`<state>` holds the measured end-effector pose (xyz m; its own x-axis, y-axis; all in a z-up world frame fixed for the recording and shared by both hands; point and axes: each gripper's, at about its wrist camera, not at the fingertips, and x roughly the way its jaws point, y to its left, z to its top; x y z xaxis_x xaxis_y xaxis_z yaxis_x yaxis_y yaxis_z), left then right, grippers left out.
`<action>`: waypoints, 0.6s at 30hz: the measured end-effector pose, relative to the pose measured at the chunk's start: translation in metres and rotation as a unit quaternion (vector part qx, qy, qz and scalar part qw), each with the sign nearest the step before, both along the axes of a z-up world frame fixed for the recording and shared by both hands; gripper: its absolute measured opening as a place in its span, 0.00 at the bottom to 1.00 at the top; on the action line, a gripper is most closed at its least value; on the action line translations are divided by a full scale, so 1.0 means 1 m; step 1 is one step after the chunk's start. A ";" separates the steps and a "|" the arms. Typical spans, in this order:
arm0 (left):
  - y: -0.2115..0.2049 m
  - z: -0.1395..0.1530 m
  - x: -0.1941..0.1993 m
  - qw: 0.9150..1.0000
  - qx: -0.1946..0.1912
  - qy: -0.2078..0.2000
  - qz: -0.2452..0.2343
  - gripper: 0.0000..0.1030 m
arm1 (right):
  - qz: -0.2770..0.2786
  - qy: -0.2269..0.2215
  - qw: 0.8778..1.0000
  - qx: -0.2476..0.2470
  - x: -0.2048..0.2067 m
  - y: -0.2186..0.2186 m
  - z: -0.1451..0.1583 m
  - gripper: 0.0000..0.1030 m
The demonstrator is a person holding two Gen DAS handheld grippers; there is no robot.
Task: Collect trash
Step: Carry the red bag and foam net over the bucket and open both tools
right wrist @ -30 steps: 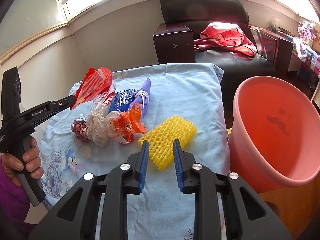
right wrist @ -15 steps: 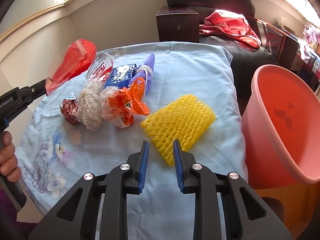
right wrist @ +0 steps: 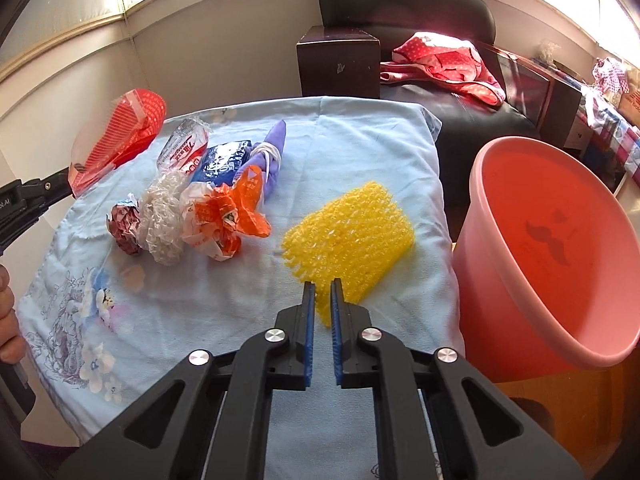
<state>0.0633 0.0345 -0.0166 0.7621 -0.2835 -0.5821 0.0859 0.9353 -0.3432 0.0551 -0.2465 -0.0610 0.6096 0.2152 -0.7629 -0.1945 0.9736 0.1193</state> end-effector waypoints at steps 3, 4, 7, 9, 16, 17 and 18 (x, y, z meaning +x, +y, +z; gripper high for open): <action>-0.002 0.002 -0.001 1.000 0.000 -0.003 -0.002 0.03 | 0.005 -0.015 1.000 0.012 -0.005 -0.003 0.008 0.05; -0.003 0.004 -0.002 1.000 0.001 -0.004 -0.004 0.03 | 0.007 -0.020 1.000 0.017 -0.007 -0.004 0.011 0.05; -0.010 0.009 -0.004 1.000 0.003 -0.009 -0.011 0.03 | 0.010 -0.036 0.999 0.030 -0.011 -0.008 0.021 0.05; -0.017 0.012 -0.006 1.000 0.005 -0.013 -0.018 0.03 | 0.010 -0.046 0.998 0.039 -0.014 -0.011 0.028 0.05; -0.050 0.021 -0.007 0.999 0.011 -0.019 -0.049 0.03 | -0.006 -0.071 0.995 0.068 -0.023 -0.033 0.047 0.05; -0.056 0.022 -0.007 0.998 0.012 -0.020 -0.054 0.03 | -0.010 -0.074 0.995 0.070 -0.023 -0.037 0.049 0.05; -0.062 0.023 -0.007 0.998 0.013 -0.021 -0.060 0.03 | -0.015 -0.078 0.994 0.071 -0.023 -0.041 0.051 0.05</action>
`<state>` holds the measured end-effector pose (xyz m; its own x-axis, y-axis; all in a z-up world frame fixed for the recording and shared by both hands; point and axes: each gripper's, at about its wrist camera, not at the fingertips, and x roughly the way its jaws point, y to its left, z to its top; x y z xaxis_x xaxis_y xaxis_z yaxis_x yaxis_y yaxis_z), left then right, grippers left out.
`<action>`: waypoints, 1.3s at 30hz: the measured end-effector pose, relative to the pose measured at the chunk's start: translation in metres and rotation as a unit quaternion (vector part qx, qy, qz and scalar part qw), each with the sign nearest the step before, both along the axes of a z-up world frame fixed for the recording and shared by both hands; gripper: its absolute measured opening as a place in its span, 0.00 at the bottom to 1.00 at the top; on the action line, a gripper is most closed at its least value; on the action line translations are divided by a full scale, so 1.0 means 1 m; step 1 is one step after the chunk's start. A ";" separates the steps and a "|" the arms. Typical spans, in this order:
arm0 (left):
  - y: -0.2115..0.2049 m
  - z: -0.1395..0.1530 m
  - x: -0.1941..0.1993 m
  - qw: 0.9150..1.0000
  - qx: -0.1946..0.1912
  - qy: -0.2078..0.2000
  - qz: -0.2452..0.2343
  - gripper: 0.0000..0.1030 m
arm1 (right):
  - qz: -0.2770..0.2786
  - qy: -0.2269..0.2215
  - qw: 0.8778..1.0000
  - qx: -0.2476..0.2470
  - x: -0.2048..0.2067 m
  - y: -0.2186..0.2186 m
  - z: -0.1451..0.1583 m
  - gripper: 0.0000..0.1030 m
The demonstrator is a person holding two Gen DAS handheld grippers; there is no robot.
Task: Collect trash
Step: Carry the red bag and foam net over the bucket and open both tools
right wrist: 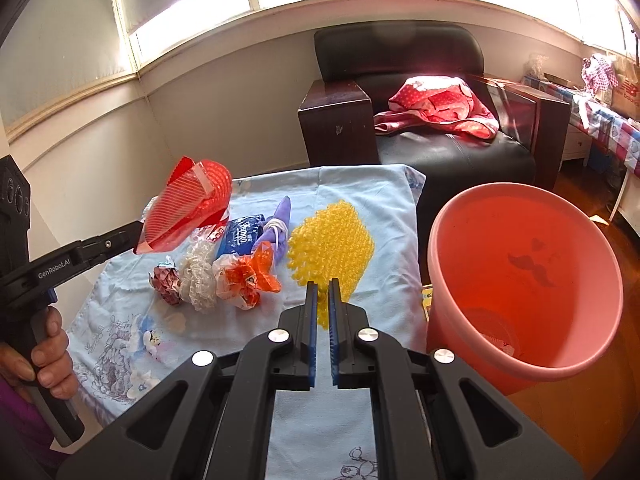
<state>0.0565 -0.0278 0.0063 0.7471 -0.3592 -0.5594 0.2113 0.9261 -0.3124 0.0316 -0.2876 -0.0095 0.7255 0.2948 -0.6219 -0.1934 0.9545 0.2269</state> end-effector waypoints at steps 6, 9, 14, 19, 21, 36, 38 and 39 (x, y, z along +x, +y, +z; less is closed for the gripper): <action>-0.041 0.006 0.003 0.999 0.008 -0.004 -0.040 0.03 | -0.036 -0.014 0.999 0.013 -0.004 -0.033 0.008 0.05; -0.063 0.008 0.005 0.998 0.011 -0.004 -0.062 0.03 | -0.062 -0.019 0.998 0.017 -0.007 -0.053 0.008 0.05; -0.105 0.010 0.007 0.995 0.021 -0.006 -0.100 0.03 | -0.105 -0.015 0.994 0.024 -0.010 -0.087 0.005 0.05; -0.145 0.005 0.012 0.991 0.041 0.001 -0.131 0.03 | -0.136 -0.003 0.990 0.031 -0.014 -0.113 -0.004 0.05; -0.159 0.002 0.015 0.989 0.048 0.006 -0.140 0.03 | -0.142 0.002 0.989 0.033 -0.015 -0.120 -0.008 0.05; -0.220 -0.028 0.027 0.979 0.097 0.039 -0.174 0.05 | -0.174 0.023 0.983 0.044 -0.019 -0.146 -0.028 0.06; -0.222 -0.028 0.027 0.979 0.097 0.040 -0.174 0.05 | -0.177 0.027 0.983 0.046 -0.017 -0.148 -0.030 0.06; -0.222 -0.028 0.027 0.979 0.097 0.039 -0.173 0.06 | -0.179 0.029 0.982 0.046 -0.017 -0.148 -0.031 0.06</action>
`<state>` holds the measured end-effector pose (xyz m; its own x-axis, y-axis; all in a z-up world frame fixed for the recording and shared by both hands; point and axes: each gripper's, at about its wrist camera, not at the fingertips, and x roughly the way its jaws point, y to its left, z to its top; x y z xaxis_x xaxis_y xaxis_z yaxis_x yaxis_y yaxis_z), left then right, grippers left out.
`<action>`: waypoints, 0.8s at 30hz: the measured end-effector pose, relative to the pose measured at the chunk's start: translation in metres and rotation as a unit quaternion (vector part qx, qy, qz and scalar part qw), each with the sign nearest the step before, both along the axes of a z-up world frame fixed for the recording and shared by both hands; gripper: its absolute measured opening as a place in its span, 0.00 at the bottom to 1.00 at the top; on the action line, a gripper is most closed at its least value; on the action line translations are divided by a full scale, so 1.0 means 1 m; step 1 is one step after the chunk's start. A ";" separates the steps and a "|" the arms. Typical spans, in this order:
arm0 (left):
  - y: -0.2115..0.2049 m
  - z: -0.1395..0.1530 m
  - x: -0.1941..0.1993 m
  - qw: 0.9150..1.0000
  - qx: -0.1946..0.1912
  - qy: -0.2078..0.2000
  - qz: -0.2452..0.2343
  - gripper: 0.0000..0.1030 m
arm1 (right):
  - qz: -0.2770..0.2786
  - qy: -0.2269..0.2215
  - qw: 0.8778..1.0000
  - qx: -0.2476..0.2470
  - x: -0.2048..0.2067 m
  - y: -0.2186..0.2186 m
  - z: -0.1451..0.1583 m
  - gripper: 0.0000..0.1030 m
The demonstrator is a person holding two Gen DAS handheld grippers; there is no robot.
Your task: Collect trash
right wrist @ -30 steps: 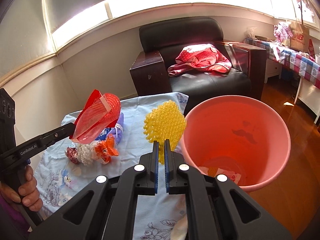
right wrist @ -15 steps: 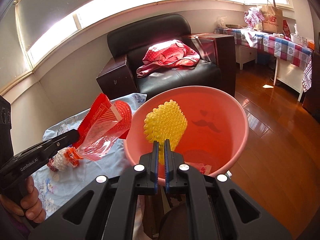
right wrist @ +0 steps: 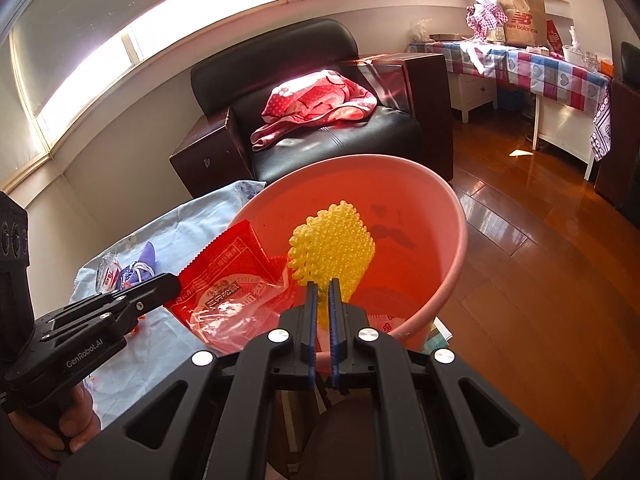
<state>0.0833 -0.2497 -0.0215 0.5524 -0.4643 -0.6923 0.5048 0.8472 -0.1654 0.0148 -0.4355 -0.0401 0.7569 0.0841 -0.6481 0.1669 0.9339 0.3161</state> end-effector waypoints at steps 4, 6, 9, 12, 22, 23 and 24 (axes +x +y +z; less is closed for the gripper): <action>0.003 0.001 0.000 1.000 -0.006 0.003 0.001 0.20 | -0.007 0.008 1.000 0.004 0.000 -0.002 -0.002 0.06; 0.005 0.003 -0.001 1.000 -0.011 0.000 0.006 0.35 | -0.010 0.012 1.000 0.004 0.000 -0.002 -0.004 0.06; 0.008 0.006 -0.003 1.000 -0.023 -0.004 0.004 0.37 | -0.015 0.016 1.000 0.005 0.002 -0.004 -0.005 0.06; 0.011 0.010 -0.005 1.000 -0.027 -0.008 0.004 0.40 | -0.017 0.019 1.000 0.009 0.001 -0.003 -0.005 0.06; 0.033 0.018 -0.012 0.999 -0.048 -0.011 0.018 0.42 | -0.021 0.017 1.000 0.004 0.000 0.003 0.000 0.25; 0.036 0.019 -0.013 0.999 -0.050 -0.011 0.020 0.42 | -0.022 0.016 1.000 0.004 -0.001 0.004 0.000 0.26; 0.039 0.020 -0.014 0.998 -0.052 -0.011 0.023 0.42 | -0.021 0.015 1.000 0.003 -0.001 0.005 0.001 0.26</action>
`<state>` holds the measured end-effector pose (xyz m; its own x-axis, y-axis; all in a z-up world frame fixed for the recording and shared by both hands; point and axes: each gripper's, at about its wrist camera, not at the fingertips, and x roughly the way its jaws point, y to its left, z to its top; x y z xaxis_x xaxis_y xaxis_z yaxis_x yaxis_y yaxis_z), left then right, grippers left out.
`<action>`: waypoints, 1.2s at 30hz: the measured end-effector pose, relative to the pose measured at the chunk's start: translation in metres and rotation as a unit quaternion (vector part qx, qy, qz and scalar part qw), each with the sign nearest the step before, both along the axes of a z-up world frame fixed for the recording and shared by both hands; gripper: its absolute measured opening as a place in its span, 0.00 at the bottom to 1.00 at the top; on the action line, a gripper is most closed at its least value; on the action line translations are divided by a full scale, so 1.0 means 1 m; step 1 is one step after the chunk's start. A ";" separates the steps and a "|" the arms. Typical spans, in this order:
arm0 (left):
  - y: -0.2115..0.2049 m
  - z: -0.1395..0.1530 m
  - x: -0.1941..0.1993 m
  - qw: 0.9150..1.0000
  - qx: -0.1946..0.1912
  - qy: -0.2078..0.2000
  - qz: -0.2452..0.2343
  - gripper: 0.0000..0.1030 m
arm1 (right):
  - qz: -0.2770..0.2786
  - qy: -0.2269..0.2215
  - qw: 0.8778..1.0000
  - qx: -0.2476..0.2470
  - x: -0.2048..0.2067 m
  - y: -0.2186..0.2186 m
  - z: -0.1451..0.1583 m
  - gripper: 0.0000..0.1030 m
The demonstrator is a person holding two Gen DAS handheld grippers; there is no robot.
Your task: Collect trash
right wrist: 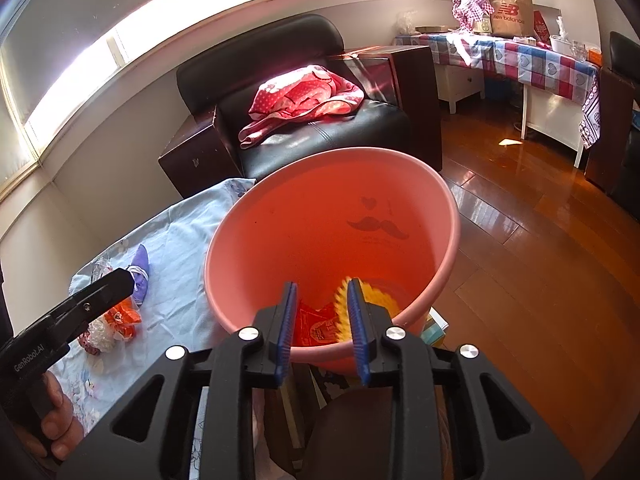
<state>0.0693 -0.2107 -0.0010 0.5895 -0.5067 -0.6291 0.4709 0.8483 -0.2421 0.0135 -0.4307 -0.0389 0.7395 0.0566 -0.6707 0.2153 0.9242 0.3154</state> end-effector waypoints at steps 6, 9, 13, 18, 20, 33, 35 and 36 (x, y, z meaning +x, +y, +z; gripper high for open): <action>0.024 0.010 -0.010 1.000 -0.008 -0.018 0.019 0.42 | 0.017 -0.018 1.000 -0.018 -0.004 0.012 0.010 0.26; 0.040 0.014 -0.018 0.999 -0.002 -0.035 0.032 0.44 | 0.030 -0.037 0.998 -0.043 -0.006 0.025 0.016 0.26; 0.064 0.017 -0.029 0.997 0.005 -0.051 0.053 0.46 | 0.047 -0.061 0.994 -0.081 -0.009 0.045 0.024 0.26; 0.102 0.017 -0.040 0.994 0.008 -0.061 0.087 0.46 | 0.086 -0.075 0.990 -0.079 -0.006 0.070 0.027 0.26; 0.120 0.016 -0.045 0.993 0.010 -0.061 0.105 0.46 | 0.104 -0.084 0.989 -0.064 -0.004 0.079 0.028 0.26; 0.226 -0.023 -0.048 0.974 0.025 -0.004 0.225 0.46 | 0.206 -0.046 0.976 -0.055 0.014 0.148 0.020 0.26; 0.237 -0.029 -0.043 0.971 0.019 0.009 0.238 0.46 | 0.218 -0.032 0.974 -0.055 0.017 0.156 0.017 0.26; 0.241 -0.031 -0.040 0.969 0.013 0.017 0.245 0.46 | 0.221 -0.024 0.974 -0.054 0.019 0.160 0.015 0.26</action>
<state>0.0289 0.0306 -0.0324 0.7336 -0.1561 -0.6614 0.0026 0.9739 -0.2270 0.0322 -0.2711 -0.0236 0.6899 0.3069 -0.6556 -0.2227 0.9517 0.2112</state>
